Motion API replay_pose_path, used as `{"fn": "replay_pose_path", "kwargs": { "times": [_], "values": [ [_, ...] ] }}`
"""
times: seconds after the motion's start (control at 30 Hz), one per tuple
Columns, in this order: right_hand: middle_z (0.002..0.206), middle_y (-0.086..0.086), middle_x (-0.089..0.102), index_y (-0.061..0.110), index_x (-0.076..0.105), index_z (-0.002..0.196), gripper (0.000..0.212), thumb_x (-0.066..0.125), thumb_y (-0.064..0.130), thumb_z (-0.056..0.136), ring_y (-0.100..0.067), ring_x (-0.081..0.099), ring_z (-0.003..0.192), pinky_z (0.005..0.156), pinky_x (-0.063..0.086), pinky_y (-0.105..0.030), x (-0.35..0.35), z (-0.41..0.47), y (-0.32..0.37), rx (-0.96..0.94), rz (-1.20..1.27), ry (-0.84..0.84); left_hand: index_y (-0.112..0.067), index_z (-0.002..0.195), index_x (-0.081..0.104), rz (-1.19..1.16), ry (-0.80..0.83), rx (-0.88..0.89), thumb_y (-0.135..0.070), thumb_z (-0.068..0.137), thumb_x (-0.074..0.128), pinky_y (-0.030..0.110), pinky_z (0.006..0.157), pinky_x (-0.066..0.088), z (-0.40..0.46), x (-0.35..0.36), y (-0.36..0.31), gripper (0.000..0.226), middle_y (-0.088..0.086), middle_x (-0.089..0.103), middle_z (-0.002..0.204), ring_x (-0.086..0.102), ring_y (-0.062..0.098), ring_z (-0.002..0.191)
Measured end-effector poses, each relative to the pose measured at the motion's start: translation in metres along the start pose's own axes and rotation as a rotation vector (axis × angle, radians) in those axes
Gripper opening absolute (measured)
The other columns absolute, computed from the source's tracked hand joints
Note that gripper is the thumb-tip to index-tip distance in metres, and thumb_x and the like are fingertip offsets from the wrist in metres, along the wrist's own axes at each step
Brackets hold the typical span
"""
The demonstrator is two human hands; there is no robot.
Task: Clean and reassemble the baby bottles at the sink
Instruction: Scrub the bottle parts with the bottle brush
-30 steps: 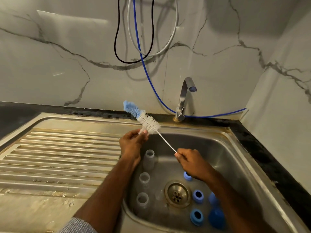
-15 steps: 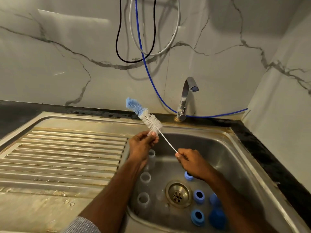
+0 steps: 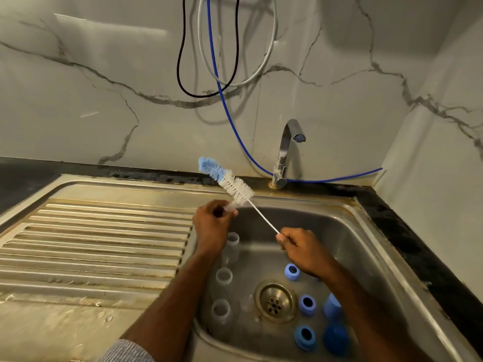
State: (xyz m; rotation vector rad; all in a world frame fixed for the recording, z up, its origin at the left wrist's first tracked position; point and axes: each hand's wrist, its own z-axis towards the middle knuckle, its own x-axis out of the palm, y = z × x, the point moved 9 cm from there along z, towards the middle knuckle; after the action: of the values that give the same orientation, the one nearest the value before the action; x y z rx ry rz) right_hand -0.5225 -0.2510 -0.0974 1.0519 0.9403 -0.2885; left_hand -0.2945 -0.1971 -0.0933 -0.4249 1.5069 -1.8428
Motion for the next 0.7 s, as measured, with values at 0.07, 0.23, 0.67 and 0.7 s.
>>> {"fn": "replay_pose_path", "kwargs": {
  "times": [0.07,0.23,0.67,0.7],
  "values": [
    [0.061,-0.007,0.058,0.009,0.057,0.072,0.035,0.052,0.026,0.102,-0.008,0.048,0.055,0.059,0.044,-0.032,-0.002,-0.001,0.001,-0.017,0.006,-0.001,-0.015,0.108,0.073,0.106,-0.098,-0.007,-0.015,0.082,0.082,0.01,0.071,0.046,0.004,-0.014,0.002,0.028,-0.008,0.066,0.09,0.06,-0.002,0.077],
    [0.059,0.005,0.05,0.02,0.047,0.067,0.038,0.048,0.032,0.102,-0.011,0.048,0.059,0.061,0.04,-0.034,0.018,-0.003,0.013,-0.051,-0.119,0.053,-0.014,0.099,0.074,0.245,-0.127,0.087,-0.011,0.089,0.075,0.001,0.059,0.036,0.0,-0.014,-0.01,0.011,-0.003,0.071,0.089,0.054,-0.007,0.068],
    [0.06,0.007,0.05,0.025,0.044,0.064,0.04,0.045,0.035,0.103,-0.012,0.05,0.063,0.059,0.039,-0.03,0.015,0.001,0.008,-0.004,-0.188,0.057,-0.015,0.101,0.075,0.154,-0.166,0.028,-0.016,0.087,0.077,0.009,0.075,0.046,0.001,-0.018,-0.006,0.015,-0.006,0.072,0.094,0.061,-0.002,0.076],
    [0.061,0.008,0.049,0.026,0.043,0.065,0.039,0.044,0.035,0.103,-0.008,0.049,0.063,0.056,0.036,-0.026,0.017,0.002,0.01,0.001,-0.198,0.033,-0.017,0.097,0.076,0.16,-0.123,0.084,-0.016,0.088,0.077,0.007,0.075,0.045,-0.005,-0.009,-0.012,0.01,-0.011,0.07,0.088,0.061,-0.004,0.076]
  ]
}}
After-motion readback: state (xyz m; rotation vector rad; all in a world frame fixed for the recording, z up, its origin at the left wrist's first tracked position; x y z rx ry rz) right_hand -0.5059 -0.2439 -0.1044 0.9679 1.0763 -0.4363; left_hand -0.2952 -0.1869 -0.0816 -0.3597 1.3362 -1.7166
